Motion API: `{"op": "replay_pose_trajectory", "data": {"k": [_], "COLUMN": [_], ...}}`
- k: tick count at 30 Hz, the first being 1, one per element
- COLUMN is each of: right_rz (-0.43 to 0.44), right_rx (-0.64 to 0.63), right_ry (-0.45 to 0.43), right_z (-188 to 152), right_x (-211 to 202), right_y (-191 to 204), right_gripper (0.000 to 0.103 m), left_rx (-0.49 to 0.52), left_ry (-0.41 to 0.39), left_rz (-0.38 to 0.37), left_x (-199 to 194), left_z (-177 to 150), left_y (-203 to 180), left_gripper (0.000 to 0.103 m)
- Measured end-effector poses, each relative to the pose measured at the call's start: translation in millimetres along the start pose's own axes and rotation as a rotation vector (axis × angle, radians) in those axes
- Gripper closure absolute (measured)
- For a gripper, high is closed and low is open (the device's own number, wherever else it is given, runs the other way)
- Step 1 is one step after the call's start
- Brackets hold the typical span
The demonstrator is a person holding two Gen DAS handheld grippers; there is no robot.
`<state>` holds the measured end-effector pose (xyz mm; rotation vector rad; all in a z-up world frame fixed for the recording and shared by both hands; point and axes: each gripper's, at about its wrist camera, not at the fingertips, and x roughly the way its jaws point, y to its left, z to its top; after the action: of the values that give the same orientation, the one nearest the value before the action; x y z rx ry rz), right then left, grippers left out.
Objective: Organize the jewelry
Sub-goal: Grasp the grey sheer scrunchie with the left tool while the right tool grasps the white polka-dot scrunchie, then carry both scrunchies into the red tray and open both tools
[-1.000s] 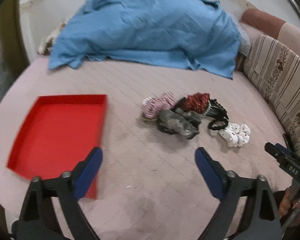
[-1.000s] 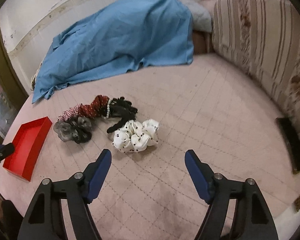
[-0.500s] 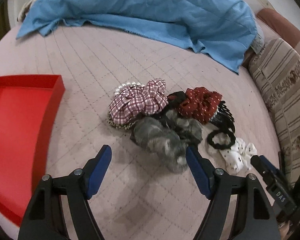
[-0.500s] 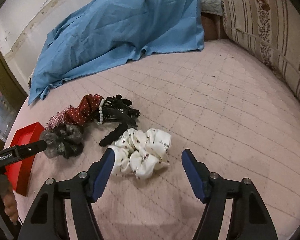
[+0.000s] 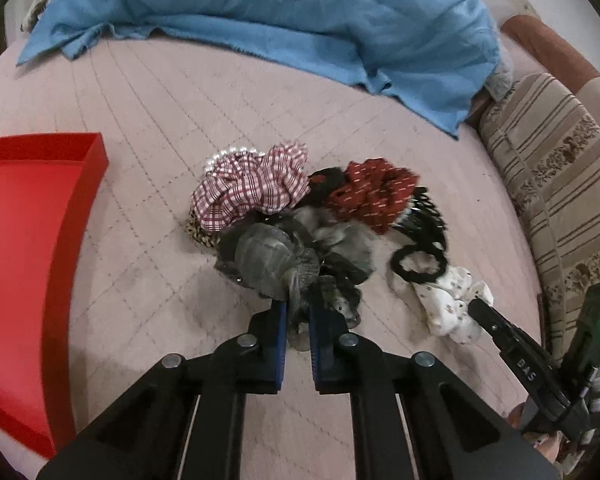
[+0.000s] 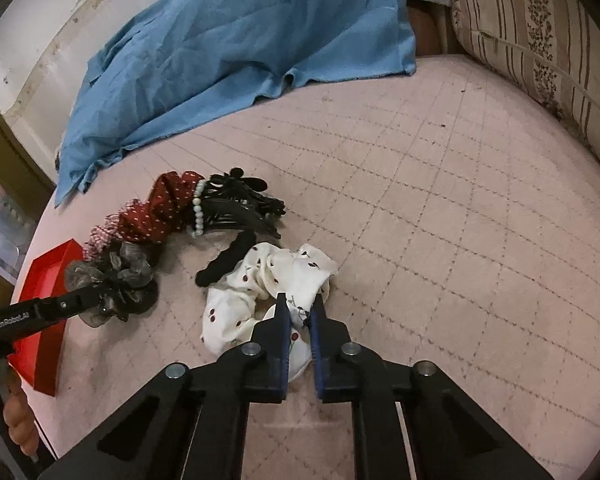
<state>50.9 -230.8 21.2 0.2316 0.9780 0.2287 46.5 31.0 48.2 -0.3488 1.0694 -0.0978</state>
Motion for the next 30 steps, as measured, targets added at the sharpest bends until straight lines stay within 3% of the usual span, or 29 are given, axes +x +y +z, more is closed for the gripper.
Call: {"op": "replay_pose_trajectory", "data": {"k": [5,13,21,30], "right_rz": [0.019,0.051,0.127,0.233], "right_rx": [-0.025,-0.115,-0.188,-0.314], "right_ry": [-0.034,-0.098,-0.117,-0.056], "right_z": [-7.6,-16.3,-12.9,-8.5], "right_x": [-23.8,-64.9,-88.3,-75.8], "right_y": [10.2,41.4,89.4,178.8], "right_gripper": [0.095,0.096,0.096,0.096], "left_rx": [0.027,0.050,-0.039,-0.141], "left_ry": [-0.068,-0.178,-0.264,-0.310], "left_rz": [-0.006,0.049,0.115,0.200], "left_x": [-39.2,-95.3,-141.4,-162.1], "left_z": [-15.8,-35.4,-45.7,-44.3], "left_y": [-2.3,16.3,75.2,150.6], "left_gripper": [0.094,0.094,0.094,0.094]}}
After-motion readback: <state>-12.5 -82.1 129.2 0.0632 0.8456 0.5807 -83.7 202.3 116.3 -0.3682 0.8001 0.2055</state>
